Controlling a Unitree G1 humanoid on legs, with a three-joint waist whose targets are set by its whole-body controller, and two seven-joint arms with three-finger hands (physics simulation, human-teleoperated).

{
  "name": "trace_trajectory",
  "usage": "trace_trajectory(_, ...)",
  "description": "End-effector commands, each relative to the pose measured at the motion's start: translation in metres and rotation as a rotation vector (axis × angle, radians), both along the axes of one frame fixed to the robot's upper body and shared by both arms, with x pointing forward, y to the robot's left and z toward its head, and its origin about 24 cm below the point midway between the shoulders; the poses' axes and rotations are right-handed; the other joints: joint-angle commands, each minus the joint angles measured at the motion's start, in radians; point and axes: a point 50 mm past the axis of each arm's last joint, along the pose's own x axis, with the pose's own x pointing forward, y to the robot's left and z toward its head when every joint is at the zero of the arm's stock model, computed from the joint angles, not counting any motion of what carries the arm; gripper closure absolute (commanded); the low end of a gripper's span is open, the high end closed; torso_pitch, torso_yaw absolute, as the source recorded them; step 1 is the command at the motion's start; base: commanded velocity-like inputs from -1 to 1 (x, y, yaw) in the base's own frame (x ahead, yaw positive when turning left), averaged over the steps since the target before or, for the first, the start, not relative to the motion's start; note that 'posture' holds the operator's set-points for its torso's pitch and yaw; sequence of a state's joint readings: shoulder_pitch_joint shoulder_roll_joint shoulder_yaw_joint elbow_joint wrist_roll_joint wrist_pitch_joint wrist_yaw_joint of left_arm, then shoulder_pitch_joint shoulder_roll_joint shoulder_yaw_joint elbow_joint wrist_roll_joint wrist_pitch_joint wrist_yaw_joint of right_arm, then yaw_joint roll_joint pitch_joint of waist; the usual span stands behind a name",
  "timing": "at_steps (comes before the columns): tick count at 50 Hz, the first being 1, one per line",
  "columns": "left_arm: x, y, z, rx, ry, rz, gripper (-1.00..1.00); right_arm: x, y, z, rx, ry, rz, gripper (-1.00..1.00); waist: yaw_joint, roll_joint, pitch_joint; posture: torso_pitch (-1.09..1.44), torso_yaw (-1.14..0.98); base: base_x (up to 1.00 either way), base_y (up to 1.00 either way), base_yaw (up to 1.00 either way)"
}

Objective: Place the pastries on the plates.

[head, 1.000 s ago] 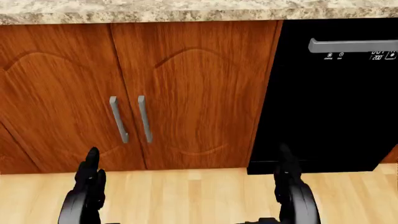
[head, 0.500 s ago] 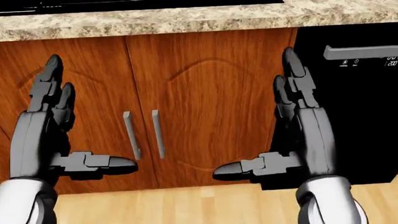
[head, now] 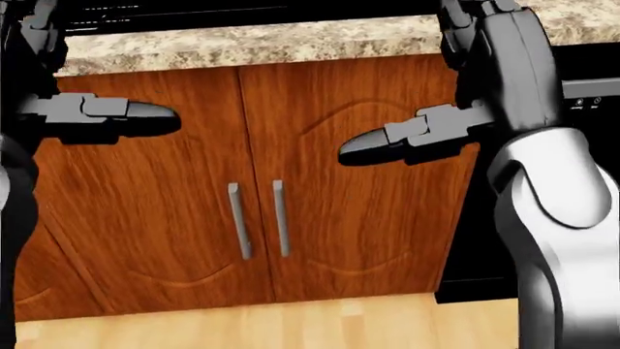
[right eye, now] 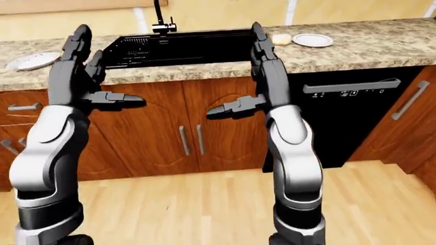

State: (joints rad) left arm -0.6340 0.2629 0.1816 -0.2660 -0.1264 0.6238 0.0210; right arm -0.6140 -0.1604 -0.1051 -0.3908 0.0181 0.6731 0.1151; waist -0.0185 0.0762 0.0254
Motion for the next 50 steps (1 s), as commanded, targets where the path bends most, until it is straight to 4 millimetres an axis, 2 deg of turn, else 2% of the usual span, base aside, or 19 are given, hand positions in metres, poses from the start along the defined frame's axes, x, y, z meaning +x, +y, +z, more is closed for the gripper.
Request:
trace_trajectory(1,0.006,0.001,0.024,0.018,-0.087,-0.001,-1.0,0.0,0.002,0.027,-0.001,-0.089,0.022,-1.0,0.003,0.041,-0.039,0.0,0.0,0.14,0.28,0.0)
trace_trajectory(2,0.01,0.002,0.03,0.018,-0.096,0.006,-1.0,0.003,0.001,0.033,-0.002,-0.102,0.025,-1.0,0.007,-0.003,-0.025,0.0,0.0,0.18,0.29,0.0)
trace_trajectory(4,0.016,0.003,0.036,0.015,-0.102,0.001,-1.0,0.009,0.002,0.04,-0.007,-0.109,0.031,-1.0,0.009,0.002,-0.007,0.0,0.0,0.25,0.29,0.0)
trace_trajectory(9,0.02,0.015,0.055,0.012,-0.131,0.029,-1.0,0.017,0.002,0.059,-0.015,-0.144,0.039,-1.0,0.007,-0.047,0.004,0.0,0.0,0.24,0.31,0.0)
trace_trajectory(12,0.017,0.018,0.055,0.005,-0.135,0.048,-1.0,0.015,0.002,0.065,-0.022,-0.153,0.046,-1.0,0.013,-0.089,0.012,0.0,0.0,0.25,0.37,0.0)
trace_trajectory(14,0.017,0.022,0.059,0.01,-0.138,0.061,-1.0,0.014,0.002,0.07,-0.024,-0.162,0.049,-1.0,0.017,-0.142,-0.001,0.0,0.0,0.24,0.41,0.0)
trace_trajectory(15,0.016,0.023,0.06,0.014,-0.141,0.062,-1.0,0.013,0.001,0.072,-0.028,-0.164,0.046,-1.0,0.007,-0.117,0.005,0.0,0.0,0.24,0.49,0.0)
trace_trajectory(20,0.015,0.023,0.062,0.022,-0.144,0.062,-1.0,0.015,0.002,0.08,-0.035,-0.18,0.054,-1.0,0.013,-0.124,-0.016,0.0,0.0,0.25,0.52,0.0)
trace_trajectory(26,0.012,0.031,0.073,0.02,-0.164,0.089,-1.0,0.017,0.005,0.087,-0.042,-0.195,0.067,-1.0,0.0,-0.066,-0.003,0.0,0.0,0.3,0.7,0.0)
trace_trajectory(28,0.012,0.03,0.07,0.019,-0.161,0.086,-1.0,0.018,0.007,0.087,-0.043,-0.196,0.071,-1.0,-0.004,-0.03,-0.01,0.0,0.0,0.35,0.8,0.0)
trace_trajectory(30,0.013,0.03,0.066,0.018,-0.157,0.088,-1.0,0.018,0.009,0.086,-0.047,-0.193,0.08,-1.0,-0.008,0.046,-0.031,0.0,0.0,0.39,0.8,0.0)
trace_trajectory(31,0.012,0.03,0.068,0.018,-0.158,0.085,-1.0,0.017,0.009,0.085,-0.051,-0.192,0.081,-1.0,0.005,0.021,-0.017,0.0,0.0,0.39,0.8,0.0)
trace_trajectory(33,0.01,0.031,0.068,0.017,-0.162,0.089,-1.0,0.016,0.009,0.086,-0.048,-0.196,0.081,-1.0,0.003,0.019,0.014,0.0,0.0,0.41,0.8,0.0)
trace_trajectory(41,0.008,0.029,0.064,0.018,-0.162,0.093,-1.0,0.012,0.01,0.079,-0.034,-0.187,0.087,-1.0,0.027,-0.059,0.021,0.0,0.0,0.41,0.81,0.0)
trace_trajectory(42,0.008,0.029,0.065,0.016,-0.163,0.092,-1.0,0.012,0.01,0.079,-0.032,-0.189,0.086,-1.0,0.015,-0.099,0.004,0.0,0.0,0.35,0.81,0.0)
trace_trajectory(43,0.008,0.029,0.066,0.019,-0.165,0.093,-1.0,0.012,0.01,0.079,-0.029,-0.189,0.088,-1.0,0.007,-0.105,0.014,0.0,0.0,0.35,0.8,0.0)
trace_trajectory(44,0.007,0.029,0.066,0.022,-0.167,0.092,-1.0,0.012,0.01,0.079,-0.032,-0.191,0.091,-1.0,0.021,-0.106,0.03,0.0,0.0,0.35,0.81,0.0)
trace_trajectory(46,0.005,0.031,0.067,0.021,-0.169,0.096,-1.0,0.012,0.009,0.082,-0.034,-0.199,0.088,-1.0,0.008,-0.108,-0.006,0.0,0.0,0.35,0.66,0.0)
trace_trajectory(50,0.001,0.032,0.072,0.024,-0.184,0.1,-1.0,0.008,0.009,0.085,-0.039,-0.21,0.088,-1.0,-0.018,-0.056,0.012,0.0,0.0,0.35,0.56,0.0)
